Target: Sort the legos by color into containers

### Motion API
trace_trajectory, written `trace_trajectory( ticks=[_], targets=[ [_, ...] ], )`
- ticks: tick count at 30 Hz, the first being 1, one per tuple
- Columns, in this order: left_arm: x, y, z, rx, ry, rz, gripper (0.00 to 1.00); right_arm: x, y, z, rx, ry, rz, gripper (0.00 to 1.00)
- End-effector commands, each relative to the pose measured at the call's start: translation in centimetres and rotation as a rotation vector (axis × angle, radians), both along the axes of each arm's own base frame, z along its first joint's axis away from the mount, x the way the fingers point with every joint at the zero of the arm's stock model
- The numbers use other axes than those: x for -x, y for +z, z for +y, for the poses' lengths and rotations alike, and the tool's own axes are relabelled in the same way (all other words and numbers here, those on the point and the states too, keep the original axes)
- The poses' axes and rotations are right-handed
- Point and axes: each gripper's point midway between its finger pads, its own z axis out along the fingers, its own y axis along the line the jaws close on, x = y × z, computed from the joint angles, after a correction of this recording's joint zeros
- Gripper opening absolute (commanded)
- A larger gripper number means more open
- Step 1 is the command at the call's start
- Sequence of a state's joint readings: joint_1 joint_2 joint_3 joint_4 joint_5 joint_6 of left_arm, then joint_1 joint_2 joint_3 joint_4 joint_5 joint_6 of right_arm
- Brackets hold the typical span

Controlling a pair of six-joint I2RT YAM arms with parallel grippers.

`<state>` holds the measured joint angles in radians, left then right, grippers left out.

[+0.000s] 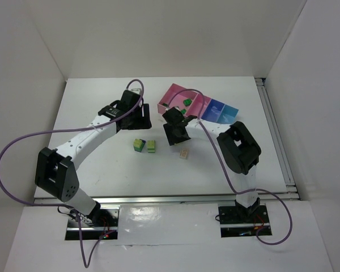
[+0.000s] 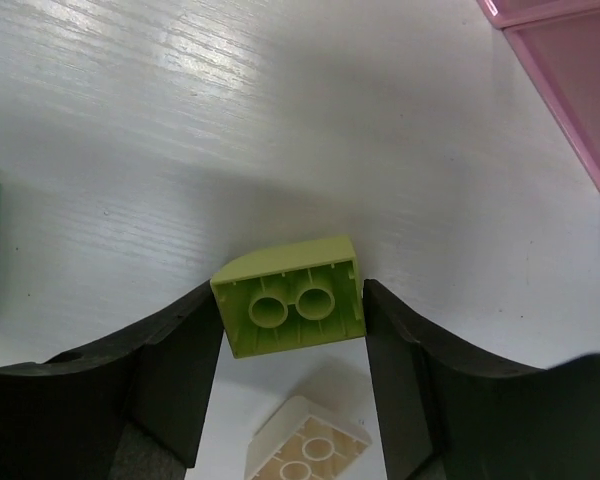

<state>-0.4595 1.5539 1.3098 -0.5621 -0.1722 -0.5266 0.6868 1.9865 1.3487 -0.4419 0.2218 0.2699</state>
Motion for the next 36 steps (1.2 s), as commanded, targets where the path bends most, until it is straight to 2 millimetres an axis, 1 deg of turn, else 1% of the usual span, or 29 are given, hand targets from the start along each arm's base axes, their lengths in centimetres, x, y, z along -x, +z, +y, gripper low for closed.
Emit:
trace_trajectory(
  ticks=[1,2,3,5,7,8,9,10,12,14,15,16,17,18,19,22,23,24,25,26,27,29,30,31,32,33,34,35,36],
  targets=[
    [-0.2,1.2,0.0,-0.002,-0.007,-0.026,0.8,-1.2,1.0,1.0,-0.033,0.007,-0.053,0.6],
    [-0.2,1.6,0.0,0.002,-0.007,-0.034,0.8,-1.1,1.0,1.1,-0.04,0.012,-0.049,0.58],
    [-0.2,1.6,0.2,-0.006,0.0,-0.038,0.8,-0.9,1.7,1.2,-0.053,0.026,-0.055,0.58],
    [-0.2,1.6,0.2,-0.006,0.0,-0.038,0.8,-1.1,3.1,2.1,-0.095,0.078,-0.079,0.57],
    [0.2,1.1,0.1,0.001,0.002,-0.016,0.8,-1.0,5.3,2.1,-0.124,0.079,-0.117,0.56],
    [0.2,1.1,0.1,0.008,0.01,-0.014,0.8,-1.5,6.2,1.6,-0.109,0.057,-0.152,0.56],
    [0.4,0.7,0.1,0.011,0.021,-0.001,0.8,-1.7,7.7,1.4,-0.124,0.036,-0.184,0.56],
    [0.3,1.1,0.4,0.005,0.031,-0.016,0.8,-1.9,8.5,1.2,-0.122,0.018,-0.198,0.56],
    [0.3,0.8,1.0,-0.019,0.05,-0.018,0.8,-2.7,9.6,-0.2,-0.127,-0.031,-0.213,0.57],
    [0.2,1.2,1.4,-0.032,0.067,-0.037,0.81,-3.8,11.2,-1.5,-0.154,-0.093,-0.246,0.57],
    [0.3,1.4,1.5,-0.034,0.067,-0.033,0.81,-4.2,11.2,-2.1,-0.154,-0.129,-0.251,0.57],
    [0.4,1.3,1.8,-0.046,0.074,-0.029,0.81,-4.7,12.2,-2.6,-0.17,-0.158,-0.273,0.57],
    [0.4,1.3,1.8,-0.046,0.074,-0.029,0.81,-5.0,12.2,-3.1,-0.174,-0.178,-0.273,0.57],
    [0.4,1.3,1.8,-0.046,0.074,-0.029,0.81,-6.0,12.8,-4.1,-0.184,-0.225,-0.288,0.57],
    [0.4,1.3,1.8,-0.046,0.074,-0.029,0.81,-6.5,13.3,-4.6,-0.189,-0.239,-0.298,0.57],
    [0.4,1.2,1.6,-0.04,0.068,-0.026,0.81,-8.5,12.9,-6.3,-0.185,-0.306,-0.289,0.57],
    [0.4,1.2,1.6,-0.04,0.068,-0.026,0.81,-9.1,12.3,-6.7,-0.169,-0.323,-0.283,0.57],
    [0.4,1.2,1.6,-0.04,0.068,-0.026,0.81,-10.1,13.2,-6.6,-0.185,-0.339,-0.299,0.57],
    [0.5,0.9,1.4,-0.036,0.06,-0.013,0.81,-10.7,12.0,-7.5,-0.161,-0.359,-0.271,0.57],
    [0.5,0.9,1.4,-0.036,0.06,-0.013,0.81,-11.2,12.1,-7.9,-0.152,-0.373,-0.274,0.57],
    [0.5,1.1,1.4,-0.036,0.06,-0.012,0.81,-12.0,13.0,-7.5,-0.167,-0.373,-0.295,0.57],
    [0.5,0.7,1.2,-0.029,0.061,0.001,0.81,-13.1,12.9,-8.4,-0.165,-0.386,-0.296,0.58],
    [0.5,0.7,1.2,-0.028,0.061,0.001,0.81,-13.9,12.8,-8.1,-0.169,-0.386,-0.301,0.58],
    [0.5,0.7,1.2,-0.028,0.061,0.001,0.81,-14.1,12.5,-8.6,-0.158,-0.396,-0.289,0.59],
    [0.6,1.0,1.1,-0.022,0.055,0.004,0.82,-14.6,11.5,-9.0,-0.142,-0.407,-0.269,0.61],
    [0.6,1.0,1.1,-0.022,0.055,0.004,0.82,-15.2,12.1,-9.1,-0.137,-0.417,-0.285,0.63],
    [0.6,1.0,1.1,-0.022,0.055,0.004,0.82,-15.4,11.9,-9.6,-0.137,-0.437,-0.277,0.66],
    [0.6,1.3,1.1,-0.028,0.048,0.003,0.84,-15.6,11.6,-9.5,-0.135,-0.437,-0.274,0.73],
    [0.9,1.1,1.2,-0.035,0.048,0.016,0.84,-15.6,12.0,-9.5,-0.137,-0.437,-0.276,0.75]
  ],
)
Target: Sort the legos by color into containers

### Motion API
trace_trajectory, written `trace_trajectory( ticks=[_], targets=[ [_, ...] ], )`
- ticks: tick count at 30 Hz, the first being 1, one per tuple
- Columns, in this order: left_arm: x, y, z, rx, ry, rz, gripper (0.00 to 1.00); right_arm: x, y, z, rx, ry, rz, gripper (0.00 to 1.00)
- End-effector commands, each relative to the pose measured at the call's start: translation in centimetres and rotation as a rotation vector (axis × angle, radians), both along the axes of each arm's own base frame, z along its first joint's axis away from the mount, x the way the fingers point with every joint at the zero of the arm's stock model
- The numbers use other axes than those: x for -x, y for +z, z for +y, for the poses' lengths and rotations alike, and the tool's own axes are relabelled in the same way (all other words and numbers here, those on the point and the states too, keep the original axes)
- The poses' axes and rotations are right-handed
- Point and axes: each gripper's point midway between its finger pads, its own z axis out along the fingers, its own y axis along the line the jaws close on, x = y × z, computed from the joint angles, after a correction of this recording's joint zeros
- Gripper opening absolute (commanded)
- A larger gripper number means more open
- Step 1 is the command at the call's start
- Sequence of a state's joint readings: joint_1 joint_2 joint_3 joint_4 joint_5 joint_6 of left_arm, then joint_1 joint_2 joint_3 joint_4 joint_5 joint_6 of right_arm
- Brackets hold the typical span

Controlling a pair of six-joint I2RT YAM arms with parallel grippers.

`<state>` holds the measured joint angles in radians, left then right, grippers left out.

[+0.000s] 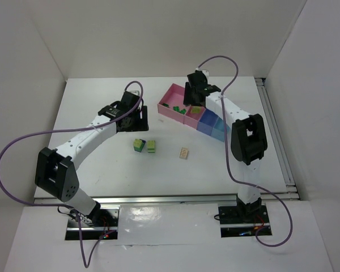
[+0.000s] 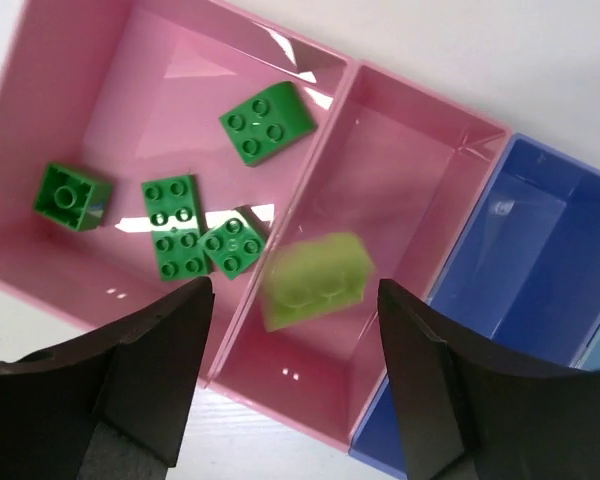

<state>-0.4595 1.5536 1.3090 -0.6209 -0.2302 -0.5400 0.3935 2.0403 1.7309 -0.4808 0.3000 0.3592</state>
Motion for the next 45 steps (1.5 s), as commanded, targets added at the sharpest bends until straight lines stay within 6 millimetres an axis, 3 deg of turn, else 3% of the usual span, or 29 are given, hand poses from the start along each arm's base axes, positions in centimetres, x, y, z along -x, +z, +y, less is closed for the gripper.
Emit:
trace_trajectory(
  ticks=[1,4,9,10,11,12,13,14,18,19,20,21,22,23,24,29,35,43,45],
  targets=[
    [0.0,2.2,-0.5,0.035,-0.005,-0.024,0.85,-0.4,1.0,-0.7,0.003,-0.038,0.004,0.75],
    [0.4,2.2,-0.3,0.023,-0.012,-0.011,0.85,-0.2,0.9,-0.8,0.007,-0.038,0.012,0.82],
    [0.5,2.6,-0.4,0.02,-0.015,-0.025,0.85,0.6,2.4,-1.4,0.003,-0.046,-0.018,0.8],
    [1.0,2.1,-0.5,0.012,-0.024,-0.007,0.85,1.0,4.1,-1.2,-0.024,-0.034,-0.049,0.78],
    [0.9,2.1,-0.4,0.005,-0.019,-0.01,0.85,1.9,3.6,-0.2,-0.033,0.032,-0.048,0.75],
    [1.0,1.8,-0.1,-0.007,-0.012,-0.006,0.85,3.0,5.7,0.4,-0.05,0.073,-0.089,0.74],
    [1.2,1.4,0.0,-0.011,-0.012,0.002,0.85,4.0,5.7,0.9,-0.044,0.098,-0.094,0.74],
    [1.1,1.4,0.1,-0.019,-0.006,-0.002,0.85,6.3,3.8,1.9,-0.026,0.136,-0.047,0.74],
    [1.2,1.1,0.3,-0.017,0.016,0.005,0.85,13.7,0.5,3.4,-0.051,0.146,0.094,0.87],
    [1.2,1.1,0.3,-0.017,0.016,0.005,0.85,15.1,0.6,3.3,-0.061,0.115,0.099,0.87],
    [1.2,1.1,0.4,-0.023,0.022,0.001,0.85,17.1,-1.3,2.6,-0.052,0.061,0.151,0.87],
    [1.2,1.1,0.4,-0.018,0.029,0.002,0.85,18.8,-1.9,4.0,-0.104,0.043,0.173,0.88],
    [1.2,1.1,0.4,-0.018,0.029,0.002,0.85,19.8,-1.8,4.7,-0.141,0.053,0.173,0.88],
    [1.1,1.2,0.5,-0.024,0.034,-0.002,0.85,21.1,-3.3,4.8,-0.15,0.048,0.203,0.9],
    [0.9,1.3,0.4,-0.019,0.035,-0.011,0.85,21.7,-3.5,6.5,-0.208,0.063,0.205,0.9],
    [0.9,1.4,0.4,-0.009,0.042,-0.019,0.85,22.5,-6.2,8.0,-0.192,0.06,0.275,0.9],
    [1.1,1.1,0.6,-0.015,0.035,-0.019,0.85,22.2,-8.7,8.0,-0.134,0.055,0.299,0.7],
    [1.1,1.1,0.1,0.002,0.021,-0.01,0.84,20.9,-9.5,7.6,-0.075,0.042,0.261,0.56],
    [1.1,1.1,0.1,0.002,0.021,-0.011,0.84,20.8,-9.5,7.4,-0.069,0.037,0.255,0.48]
  ],
)
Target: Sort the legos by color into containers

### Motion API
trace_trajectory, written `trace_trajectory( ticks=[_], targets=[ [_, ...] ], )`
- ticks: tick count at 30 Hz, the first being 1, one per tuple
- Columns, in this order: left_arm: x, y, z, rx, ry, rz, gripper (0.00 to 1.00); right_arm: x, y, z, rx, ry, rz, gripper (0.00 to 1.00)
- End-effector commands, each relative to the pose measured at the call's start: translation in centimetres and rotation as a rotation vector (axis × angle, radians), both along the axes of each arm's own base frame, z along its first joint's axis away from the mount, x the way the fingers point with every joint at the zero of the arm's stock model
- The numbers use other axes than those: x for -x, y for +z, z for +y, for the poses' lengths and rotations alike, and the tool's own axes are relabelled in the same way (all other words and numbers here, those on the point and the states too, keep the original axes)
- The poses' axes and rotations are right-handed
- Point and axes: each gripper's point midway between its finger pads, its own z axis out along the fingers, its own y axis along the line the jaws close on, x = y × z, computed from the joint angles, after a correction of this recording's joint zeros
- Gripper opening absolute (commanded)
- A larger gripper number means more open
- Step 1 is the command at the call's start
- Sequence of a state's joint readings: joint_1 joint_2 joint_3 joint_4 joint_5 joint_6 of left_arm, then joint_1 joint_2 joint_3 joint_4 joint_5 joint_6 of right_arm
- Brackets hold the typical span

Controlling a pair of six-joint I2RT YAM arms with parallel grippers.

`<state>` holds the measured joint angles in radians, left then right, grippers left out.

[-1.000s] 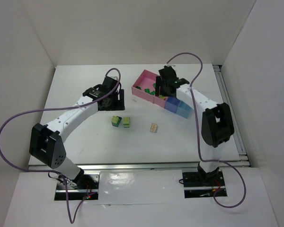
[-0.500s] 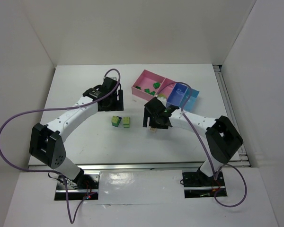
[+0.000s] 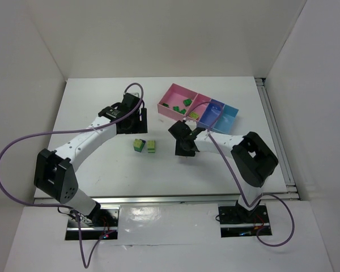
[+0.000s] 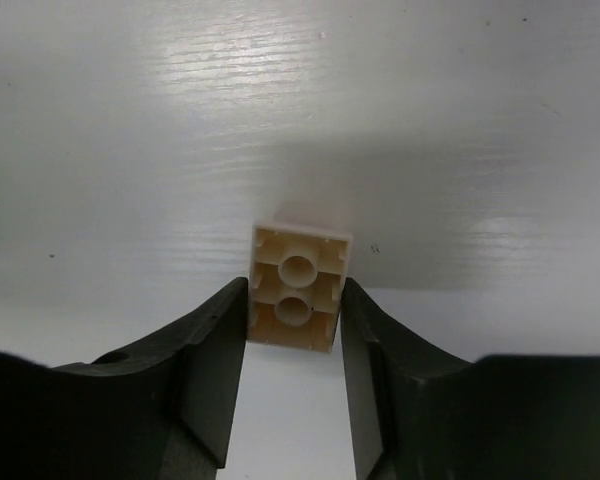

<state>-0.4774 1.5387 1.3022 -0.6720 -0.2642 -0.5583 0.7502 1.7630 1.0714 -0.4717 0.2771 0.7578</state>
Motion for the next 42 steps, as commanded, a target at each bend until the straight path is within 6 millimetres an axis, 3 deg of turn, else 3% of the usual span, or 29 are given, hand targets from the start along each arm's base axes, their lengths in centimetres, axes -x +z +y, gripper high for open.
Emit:
trace_trajectory(
  ticks=[1,3,4,6,11,13,18,25,28,29,30,33,35,36,39,40,42],
  targets=[
    [-0.3,2.0,-0.5,0.043,0.004,-0.054,0.84,-1.8,1.4,0.6,0.002,-0.02,-0.083,0.45],
    [-0.3,2.0,-0.5,0.043,0.004,-0.054,0.84,-2.3,2.7,0.4,0.014,-0.01,-0.121,0.41],
    [-0.3,2.0,-0.5,0.043,0.004,-0.054,0.84,-3.0,4.4,0.5,-0.001,-0.02,-0.161,0.36],
    [-0.3,2.0,-0.5,0.043,0.004,-0.054,0.84,-3.8,6.3,-0.4,0.038,-0.035,-0.222,0.34],
    [-0.4,2.2,-0.1,0.027,0.017,-0.061,0.84,-6.6,11.4,-4.0,0.078,-0.107,-0.336,0.34],
    [-0.5,2.5,0.2,0.019,0.035,-0.066,0.86,-8.2,13.1,-6.4,0.089,-0.175,-0.384,0.34],
    [-0.2,2.1,0.5,0.007,0.049,-0.055,0.87,-12.2,14.3,-11.5,0.106,-0.284,-0.402,0.35],
    [0.0,2.4,0.9,-0.009,0.055,-0.045,0.88,-16.9,13.7,-15.0,0.113,-0.359,-0.422,0.35],
    [0.1,2.0,1.1,-0.025,0.061,-0.034,0.88,-19.0,14.3,-15.5,0.09,-0.357,-0.432,0.5],
    [-0.1,2.4,1.0,-0.02,0.061,-0.043,0.88,-19.8,14.3,-15.0,0.08,-0.348,-0.425,0.66],
    [-0.1,2.4,1.0,-0.02,0.061,-0.043,0.88,-20.3,14.4,-15.2,0.083,-0.34,-0.421,0.73],
    [0.1,1.9,0.9,-0.023,0.056,-0.022,0.88,-20.3,14.8,-15.1,0.089,-0.326,-0.404,0.79],
    [0.0,1.6,1.1,-0.035,0.061,-0.018,0.88,-19.7,16.6,-15.0,0.057,-0.324,-0.447,0.8],
    [0.0,1.8,1.1,-0.035,0.061,-0.018,0.88,-19.0,16.3,-15.2,0.059,-0.323,-0.443,0.78],
    [0.2,1.2,0.9,-0.029,0.061,0.004,0.84,-17.4,18.5,-12.9,-0.033,-0.244,-0.498,0.67],
    [0.3,1.2,0.3,-0.013,0.044,0.002,0.81,-16.2,17.4,-11.3,-0.057,-0.184,-0.477,0.65],
    [0.4,0.5,-0.3,-0.02,0.003,0.018,0.77,-14.0,16.4,-10.4,-0.063,-0.143,-0.45,0.64]
  ],
)
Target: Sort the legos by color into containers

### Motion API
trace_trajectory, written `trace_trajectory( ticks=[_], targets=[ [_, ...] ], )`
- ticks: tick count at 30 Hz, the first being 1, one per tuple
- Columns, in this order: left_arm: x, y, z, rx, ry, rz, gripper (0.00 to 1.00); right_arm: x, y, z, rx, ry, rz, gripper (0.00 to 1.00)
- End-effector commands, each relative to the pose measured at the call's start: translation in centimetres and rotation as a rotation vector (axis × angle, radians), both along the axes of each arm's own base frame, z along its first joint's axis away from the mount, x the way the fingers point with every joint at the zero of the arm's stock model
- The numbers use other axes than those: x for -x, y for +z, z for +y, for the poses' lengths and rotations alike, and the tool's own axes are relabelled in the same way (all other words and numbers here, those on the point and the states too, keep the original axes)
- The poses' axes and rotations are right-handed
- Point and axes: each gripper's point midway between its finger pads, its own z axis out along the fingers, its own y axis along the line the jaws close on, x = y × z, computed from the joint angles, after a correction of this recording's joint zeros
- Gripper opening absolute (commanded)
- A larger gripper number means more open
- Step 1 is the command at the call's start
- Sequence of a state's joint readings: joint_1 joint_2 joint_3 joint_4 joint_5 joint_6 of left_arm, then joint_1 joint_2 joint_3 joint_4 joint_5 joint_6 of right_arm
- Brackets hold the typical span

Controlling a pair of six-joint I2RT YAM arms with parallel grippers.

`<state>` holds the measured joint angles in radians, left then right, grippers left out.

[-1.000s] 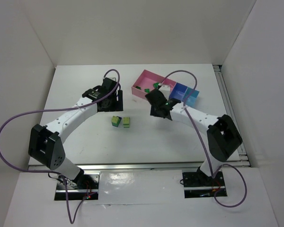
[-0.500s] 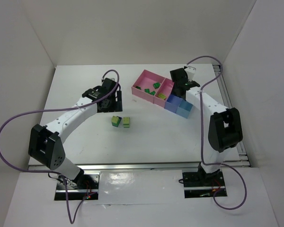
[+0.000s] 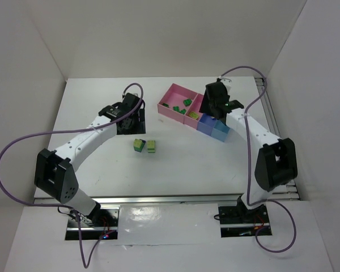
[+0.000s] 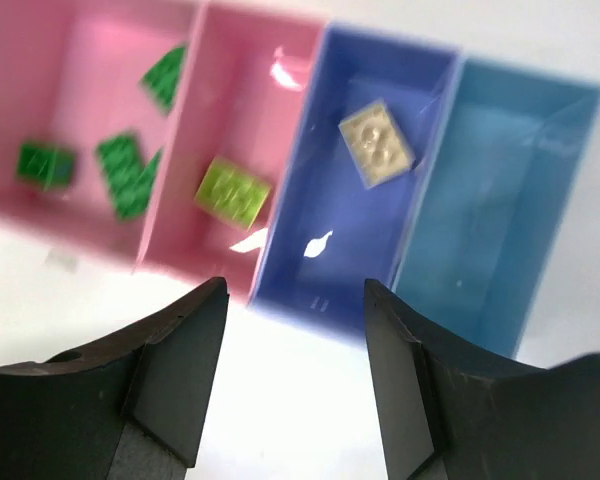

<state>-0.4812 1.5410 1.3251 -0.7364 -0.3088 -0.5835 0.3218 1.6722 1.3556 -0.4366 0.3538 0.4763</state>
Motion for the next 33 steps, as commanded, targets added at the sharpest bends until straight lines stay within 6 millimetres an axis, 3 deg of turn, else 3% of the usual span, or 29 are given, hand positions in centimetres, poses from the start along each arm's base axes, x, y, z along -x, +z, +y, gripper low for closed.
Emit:
trace_trajectory(
  ticks=[1,3,7,17,24,29,32,33],
  targets=[
    [-0.1,0.4,-1.2,0.019,-0.038,-0.004,0.77,2.6,1.7,3.6,-0.063,0.127,-0.061,0.64],
    [-0.1,-0.5,-1.6,0.001,-0.057,0.019,0.77,4.4,1.0,5.0,-0.073,0.166,-0.037,0.64],
    [0.3,-2.4,-1.5,-0.018,-0.04,0.076,0.81,7.0,-2.0,5.3,-0.061,0.178,0.043,0.71],
    [0.8,-6.1,0.4,-0.044,-0.051,0.154,0.76,7.2,-2.2,6.2,-0.061,0.203,0.064,0.71],
    [0.6,-7.9,-0.8,0.005,-0.107,0.198,0.68,7.2,-2.2,6.6,-0.061,0.213,0.065,0.71],
    [0.6,-8.8,-1.1,0.007,-0.123,0.229,0.59,7.3,-2.3,6.4,-0.051,0.206,0.07,0.71],
    [0.5,-8.5,-1.0,0.003,-0.119,0.216,0.49,7.0,-2.0,6.4,-0.049,0.2,0.059,0.71],
    [0.5,-8.5,-1.0,0.003,-0.119,0.216,0.42,7.0,-2.0,6.4,-0.049,0.2,0.059,0.71]
  ],
)
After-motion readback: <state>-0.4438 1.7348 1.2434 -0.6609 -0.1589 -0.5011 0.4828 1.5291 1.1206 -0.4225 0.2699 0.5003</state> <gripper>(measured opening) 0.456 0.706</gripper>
